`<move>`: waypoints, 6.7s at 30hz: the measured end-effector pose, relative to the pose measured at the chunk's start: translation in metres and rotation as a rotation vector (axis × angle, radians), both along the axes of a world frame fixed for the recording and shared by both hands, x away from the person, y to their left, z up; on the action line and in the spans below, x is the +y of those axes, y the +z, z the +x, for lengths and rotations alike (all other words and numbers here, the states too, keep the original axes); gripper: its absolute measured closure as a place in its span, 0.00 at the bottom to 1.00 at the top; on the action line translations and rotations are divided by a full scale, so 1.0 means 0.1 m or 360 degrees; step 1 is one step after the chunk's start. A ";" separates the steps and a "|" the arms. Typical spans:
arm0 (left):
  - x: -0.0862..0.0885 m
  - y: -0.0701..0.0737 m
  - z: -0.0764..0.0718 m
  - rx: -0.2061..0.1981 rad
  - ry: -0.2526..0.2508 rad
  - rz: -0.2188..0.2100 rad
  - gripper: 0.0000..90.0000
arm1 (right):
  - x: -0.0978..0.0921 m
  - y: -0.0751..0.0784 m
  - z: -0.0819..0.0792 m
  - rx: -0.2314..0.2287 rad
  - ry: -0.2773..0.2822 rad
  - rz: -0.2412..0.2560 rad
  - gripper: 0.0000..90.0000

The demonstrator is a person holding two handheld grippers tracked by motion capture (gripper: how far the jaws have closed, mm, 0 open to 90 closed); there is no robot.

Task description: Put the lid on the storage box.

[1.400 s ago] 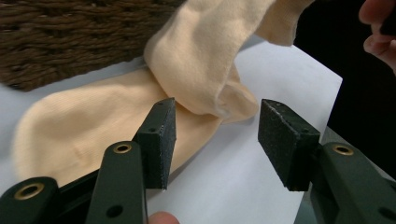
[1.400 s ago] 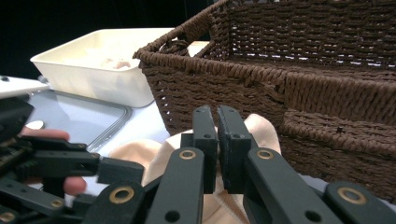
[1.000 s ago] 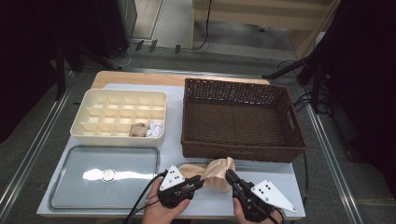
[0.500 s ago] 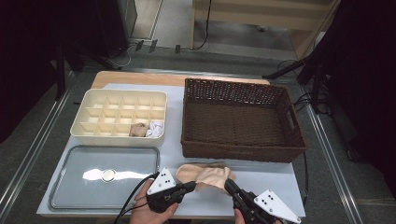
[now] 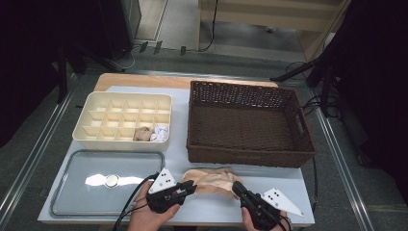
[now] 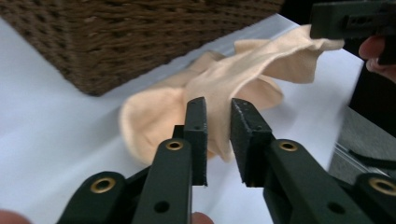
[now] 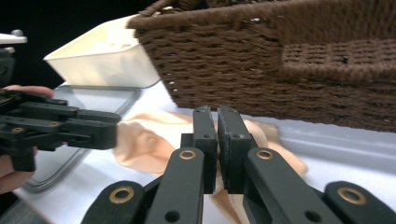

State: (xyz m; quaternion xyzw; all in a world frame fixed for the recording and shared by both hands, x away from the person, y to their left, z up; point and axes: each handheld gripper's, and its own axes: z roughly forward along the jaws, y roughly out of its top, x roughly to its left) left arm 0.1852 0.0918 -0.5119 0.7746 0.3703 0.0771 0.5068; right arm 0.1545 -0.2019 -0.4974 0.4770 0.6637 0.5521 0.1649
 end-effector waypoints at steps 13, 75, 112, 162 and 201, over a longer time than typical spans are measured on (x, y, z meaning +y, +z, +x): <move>0.01 -0.08 0.07 0.0017 0.0048 -0.0039 0.80 | -0.09 -0.15 0.37 0.0022 -0.0111 -0.0049 0.97; 0.05 -0.02 -0.02 -0.0012 -0.0042 -0.0087 0.99 | -0.15 -0.17 0.30 0.0006 -0.0115 -0.0087 0.89; 0.08 -0.02 0.00 -0.0021 0.0003 -0.0111 0.99 | -0.12 -0.30 -0.01 0.0134 0.0069 -0.0040 0.96; -0.16 -0.17 0.23 0.0043 0.0225 0.0044 0.82 | -0.23 -0.42 0.28 0.0173 -0.0265 -0.0151 0.80; 0.06 -0.07 0.10 0.0014 0.0200 -0.0121 0.81 | -0.31 -0.34 0.25 0.0085 -0.0316 -0.0027 0.71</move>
